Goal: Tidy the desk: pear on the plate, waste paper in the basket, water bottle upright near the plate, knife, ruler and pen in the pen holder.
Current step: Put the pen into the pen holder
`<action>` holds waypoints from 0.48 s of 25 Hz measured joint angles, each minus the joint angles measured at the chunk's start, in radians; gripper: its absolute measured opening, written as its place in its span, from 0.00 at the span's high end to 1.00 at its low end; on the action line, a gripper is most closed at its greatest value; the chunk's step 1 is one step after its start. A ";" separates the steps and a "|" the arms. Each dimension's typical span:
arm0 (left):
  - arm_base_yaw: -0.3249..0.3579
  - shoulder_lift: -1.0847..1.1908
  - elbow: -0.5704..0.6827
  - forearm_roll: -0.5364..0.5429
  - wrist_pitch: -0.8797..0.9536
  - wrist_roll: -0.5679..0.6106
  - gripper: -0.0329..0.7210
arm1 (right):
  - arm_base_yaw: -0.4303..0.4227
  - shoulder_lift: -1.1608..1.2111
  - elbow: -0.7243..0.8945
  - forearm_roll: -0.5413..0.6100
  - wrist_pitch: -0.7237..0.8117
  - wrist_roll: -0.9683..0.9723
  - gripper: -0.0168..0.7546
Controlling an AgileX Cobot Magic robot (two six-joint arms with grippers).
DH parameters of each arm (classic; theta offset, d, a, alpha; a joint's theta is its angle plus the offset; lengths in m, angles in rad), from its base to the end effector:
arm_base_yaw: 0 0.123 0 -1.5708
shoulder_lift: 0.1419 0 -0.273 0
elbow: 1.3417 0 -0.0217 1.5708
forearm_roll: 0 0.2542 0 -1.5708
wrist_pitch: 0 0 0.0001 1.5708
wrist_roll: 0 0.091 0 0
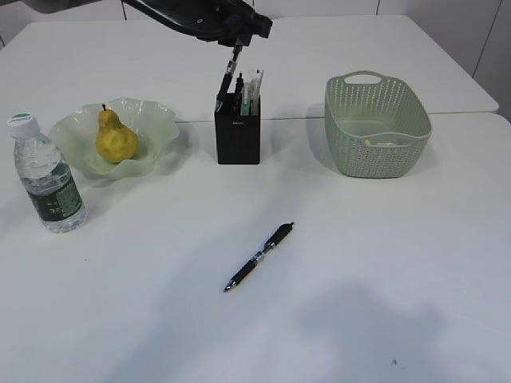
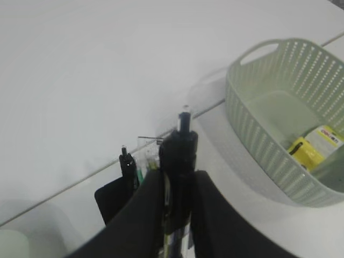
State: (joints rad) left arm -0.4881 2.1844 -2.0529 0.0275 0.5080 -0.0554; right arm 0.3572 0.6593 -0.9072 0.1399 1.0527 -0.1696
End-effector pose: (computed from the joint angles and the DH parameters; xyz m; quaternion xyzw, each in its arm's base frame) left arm 0.4594 -0.2425 0.2843 0.1945 0.8511 -0.1196 0.4727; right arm 0.1003 0.0492 0.3640 -0.2303 0.8785 0.1080 0.4044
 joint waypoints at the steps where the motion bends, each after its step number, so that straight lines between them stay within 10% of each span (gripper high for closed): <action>1: 0.005 0.000 0.000 -0.005 -0.013 0.000 0.84 | 0.000 0.000 0.000 0.000 0.000 0.000 0.59; 12: 0.038 0.000 0.000 -0.049 -0.201 0.001 0.84 | 0.000 0.000 0.000 0.000 -0.015 -0.002 0.59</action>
State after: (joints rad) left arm -0.4501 2.1844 -2.0529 -0.0211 0.3066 -0.0547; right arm 0.3572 0.6593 -0.9072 0.1399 1.0373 -0.1716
